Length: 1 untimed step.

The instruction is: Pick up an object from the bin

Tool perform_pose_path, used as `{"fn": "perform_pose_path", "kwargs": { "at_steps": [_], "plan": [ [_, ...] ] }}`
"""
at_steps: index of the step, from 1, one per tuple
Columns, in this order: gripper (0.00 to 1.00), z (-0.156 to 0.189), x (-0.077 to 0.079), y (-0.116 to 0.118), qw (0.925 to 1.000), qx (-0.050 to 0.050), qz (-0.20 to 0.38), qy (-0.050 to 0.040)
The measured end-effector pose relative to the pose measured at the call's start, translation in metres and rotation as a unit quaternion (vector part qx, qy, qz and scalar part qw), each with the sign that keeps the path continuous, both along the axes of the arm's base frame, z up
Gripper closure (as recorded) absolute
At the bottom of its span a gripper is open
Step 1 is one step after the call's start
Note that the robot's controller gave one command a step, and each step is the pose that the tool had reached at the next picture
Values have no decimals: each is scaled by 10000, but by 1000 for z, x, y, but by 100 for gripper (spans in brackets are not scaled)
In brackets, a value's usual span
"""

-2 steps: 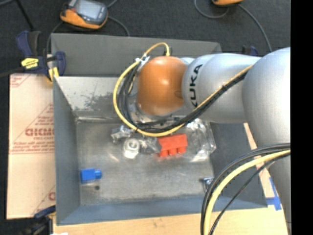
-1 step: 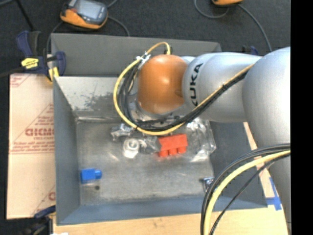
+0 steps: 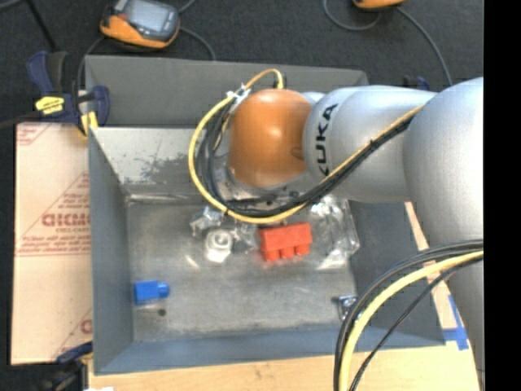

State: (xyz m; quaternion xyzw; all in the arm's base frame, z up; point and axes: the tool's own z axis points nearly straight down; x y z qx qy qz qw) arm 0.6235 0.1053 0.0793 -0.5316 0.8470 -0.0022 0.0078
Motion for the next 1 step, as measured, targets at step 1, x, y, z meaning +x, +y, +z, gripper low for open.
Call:
{"fn": "perform_pose_path", "kwargs": {
  "at_steps": [1],
  "plan": [
    [100,85,4,0,10000,-11,-29,18]
  ]
}}
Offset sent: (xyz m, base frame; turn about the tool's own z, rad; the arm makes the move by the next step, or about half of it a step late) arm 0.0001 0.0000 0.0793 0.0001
